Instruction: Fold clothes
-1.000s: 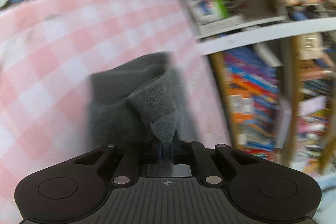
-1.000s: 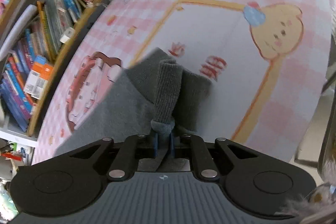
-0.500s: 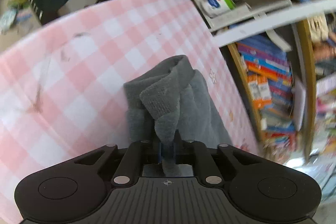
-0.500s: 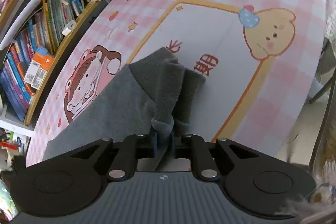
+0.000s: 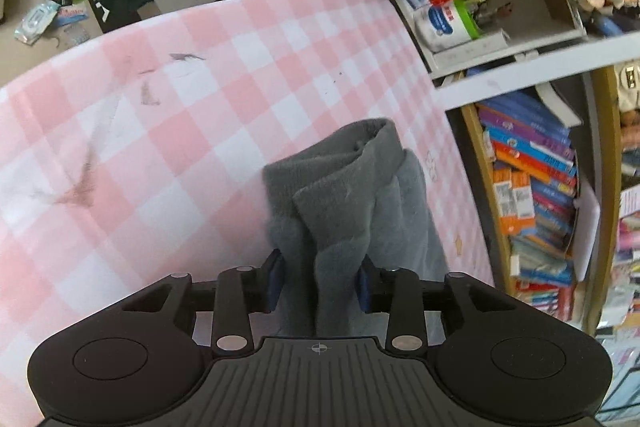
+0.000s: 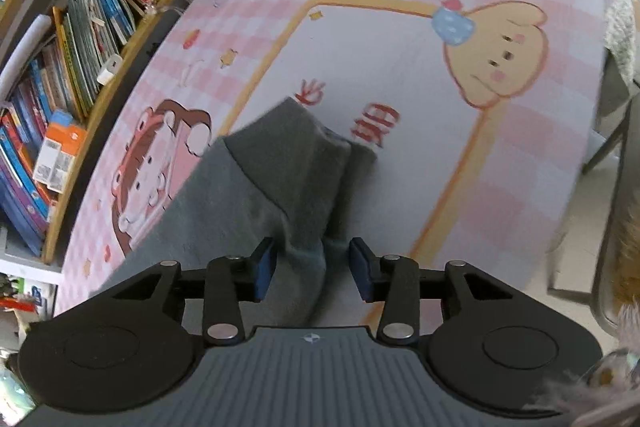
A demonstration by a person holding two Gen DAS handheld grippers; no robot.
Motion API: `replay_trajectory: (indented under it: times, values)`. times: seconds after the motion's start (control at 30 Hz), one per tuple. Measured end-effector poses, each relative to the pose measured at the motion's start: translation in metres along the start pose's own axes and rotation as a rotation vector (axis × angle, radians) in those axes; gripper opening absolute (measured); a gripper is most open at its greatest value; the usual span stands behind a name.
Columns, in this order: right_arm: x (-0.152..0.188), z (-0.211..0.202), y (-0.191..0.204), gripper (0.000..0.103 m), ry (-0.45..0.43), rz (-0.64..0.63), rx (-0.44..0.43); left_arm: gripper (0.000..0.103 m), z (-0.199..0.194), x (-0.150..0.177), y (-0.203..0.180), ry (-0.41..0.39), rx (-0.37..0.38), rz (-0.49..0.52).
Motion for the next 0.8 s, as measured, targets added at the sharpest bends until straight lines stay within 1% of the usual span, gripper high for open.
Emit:
replay_trajectory:
  times: [0.03,0.07,0.1,0.17,0.23,0.3,0.33,0.37,0.4,0.47,0.53,0.57,0.63,0.73,0.8]
  values:
    - [-0.003,0.004,0.002,0.022,0.000,-0.002,-0.006,0.030,0.004,-0.002,0.000,-0.006,0.017,-0.009]
    - [-0.007,0.009,0.004,0.018,-0.002,-0.003,-0.020,0.022,0.007,-0.003,0.000,-0.008,0.024,-0.021]
    - [-0.011,0.015,0.007,0.017,-0.008,-0.006,-0.043,0.014,0.010,-0.005,-0.001,-0.009,0.034,-0.038]
    - [-0.019,0.018,0.023,0.015,-0.030,-0.040,-0.086,0.011,0.008,-0.007,-0.011,-0.029,0.076,-0.034]
    - [-0.027,0.016,0.042,0.015,-0.060,-0.086,-0.131,0.010,-0.015,-0.008,-0.033,-0.087,0.181,0.027]
    - [-0.031,0.003,0.060,0.015,-0.094,-0.136,-0.221,0.010,-0.038,-0.009,-0.053,-0.143,0.278,0.083]
    - [-0.031,-0.001,0.067,0.015,-0.105,-0.162,-0.252,0.010,-0.044,-0.010,-0.050,-0.168,0.280,0.075]
    - [-0.029,-0.001,0.068,0.015,-0.104,-0.186,-0.237,0.010,-0.049,-0.012,-0.045,-0.187,0.275,0.065]
    - [-0.027,0.001,0.067,0.015,-0.101,-0.206,-0.220,0.010,-0.045,-0.014,-0.031,-0.177,0.234,0.039]
    - [-0.022,0.017,0.056,0.015,-0.059,-0.200,-0.145,0.010,-0.028,-0.014,-0.005,-0.118,0.129,-0.001]
    - [-0.016,0.031,0.048,0.015,-0.026,-0.190,-0.093,0.011,-0.021,-0.009,0.006,-0.099,0.086,-0.011]
    - [-0.014,0.034,0.047,0.015,-0.030,-0.198,-0.080,0.011,-0.018,-0.006,0.011,-0.092,0.070,-0.016]
    - [-0.013,0.036,0.048,0.015,-0.040,-0.213,-0.078,0.012,-0.018,-0.005,0.013,-0.102,0.080,-0.029]
    - [-0.012,0.040,0.049,0.016,-0.041,-0.225,-0.062,0.015,-0.013,-0.006,0.014,-0.097,0.042,-0.022]
    - [-0.010,0.041,0.049,0.018,-0.044,-0.228,-0.052,0.020,-0.010,-0.005,0.015,-0.096,0.032,-0.027]
Point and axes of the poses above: each gripper's, at about its wrist camera, not at the fingertips, and z roughly the way its jaws point, y to its left, x to its underside, the point moved 5 cm from there along z, roughly the way its jaws point, and after that the axes turned 2 degrees about -x, right-handed, at the moved point
